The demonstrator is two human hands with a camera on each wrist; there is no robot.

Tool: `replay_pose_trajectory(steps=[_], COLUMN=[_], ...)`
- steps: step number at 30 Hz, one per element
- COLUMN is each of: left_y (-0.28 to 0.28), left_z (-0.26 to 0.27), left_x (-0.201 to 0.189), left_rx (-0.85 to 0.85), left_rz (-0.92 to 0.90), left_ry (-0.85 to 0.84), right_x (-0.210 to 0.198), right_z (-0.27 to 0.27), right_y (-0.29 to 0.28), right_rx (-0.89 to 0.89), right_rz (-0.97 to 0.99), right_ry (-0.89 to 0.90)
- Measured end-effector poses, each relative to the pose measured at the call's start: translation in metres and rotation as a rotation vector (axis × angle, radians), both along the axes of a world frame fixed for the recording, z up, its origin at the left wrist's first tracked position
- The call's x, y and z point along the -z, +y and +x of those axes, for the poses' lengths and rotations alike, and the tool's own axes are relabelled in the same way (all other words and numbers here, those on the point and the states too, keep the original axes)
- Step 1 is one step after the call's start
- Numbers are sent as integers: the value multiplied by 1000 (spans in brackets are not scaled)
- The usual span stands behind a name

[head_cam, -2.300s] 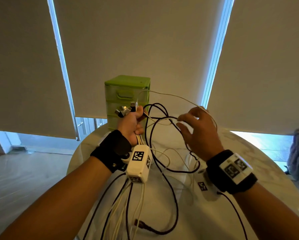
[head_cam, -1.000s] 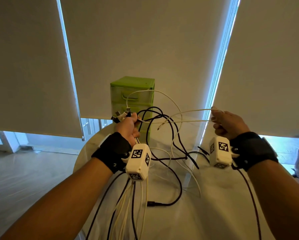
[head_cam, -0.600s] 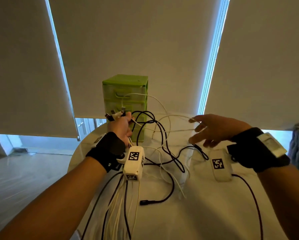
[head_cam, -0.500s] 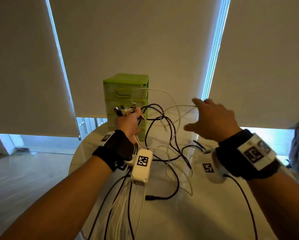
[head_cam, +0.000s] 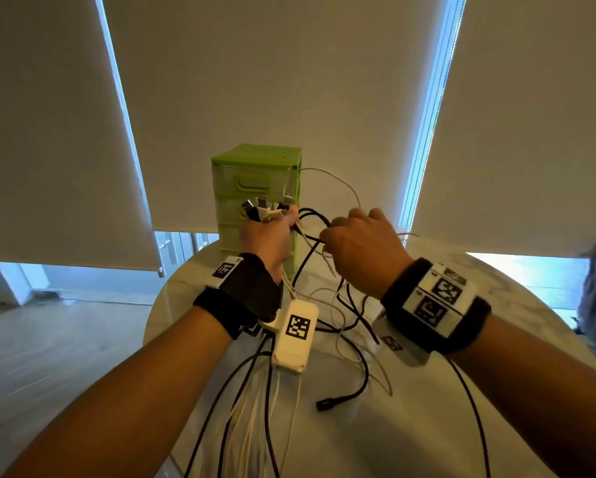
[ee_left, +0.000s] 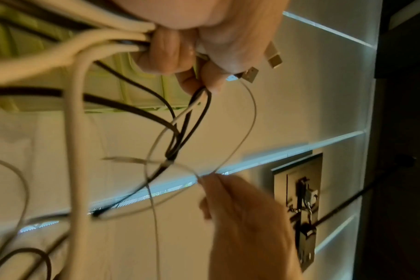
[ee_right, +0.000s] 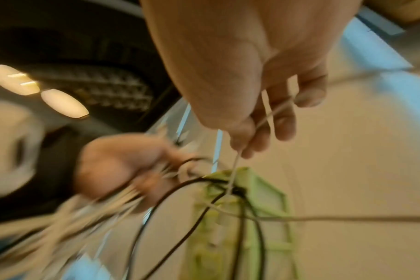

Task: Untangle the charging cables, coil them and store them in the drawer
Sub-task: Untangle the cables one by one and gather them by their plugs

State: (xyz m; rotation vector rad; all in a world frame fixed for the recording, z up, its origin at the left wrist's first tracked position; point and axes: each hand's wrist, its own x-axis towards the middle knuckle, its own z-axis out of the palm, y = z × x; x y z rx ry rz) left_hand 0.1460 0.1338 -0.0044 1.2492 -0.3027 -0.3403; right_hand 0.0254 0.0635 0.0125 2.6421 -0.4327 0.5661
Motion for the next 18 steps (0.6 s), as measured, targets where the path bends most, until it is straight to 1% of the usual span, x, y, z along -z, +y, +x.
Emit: replay_pose_trajectory(steps=[1,2,3,5,6,8,9,10,11,13,14,15,17,18], left_y=[3,6,10,17,20,23,23,21,20,16,14,12,11,11], left_z=[3,7,13,24,28,33,33,32,29,20,15,11,6,3], left_x=[0,0,0,4,6,11,13,13,12,7,3,1,-4,-6], left_rx=[-5,-6,-5,-20,-35,-50,-40,-19,19,137,204,270,379,406], left_rz=[2,3,5,14,19,42,59,74,85,102,91,70,36,30], left_ry=[11,29,49,80,89,76,44,5,-31,-70,-74,-74,-96,-118], right_x=[-1,-2,-4,-9,-8,-3,1,3,3,-4,-8,-11,-10,-8], right_z=[-2,-7,-14,-35,-45,-59,-60,-59,-55,-42,-32,-21,-1,7], right_y=[-13,-29,-48,-85,-100,-119,-123,-120,-111,-75,-53,-33,-12,-10], right_rx=[3,36,101,278,373,509,521,472,354,21,-126,-213,-252,-242], right_rz=[96,218,328,480,540,649,655,613,563,537,587,682,940,1039], right_ry=[-36,-112,-216,-409,-458,-441,-419,-434,-489,-588,-537,-411,-142,-93])
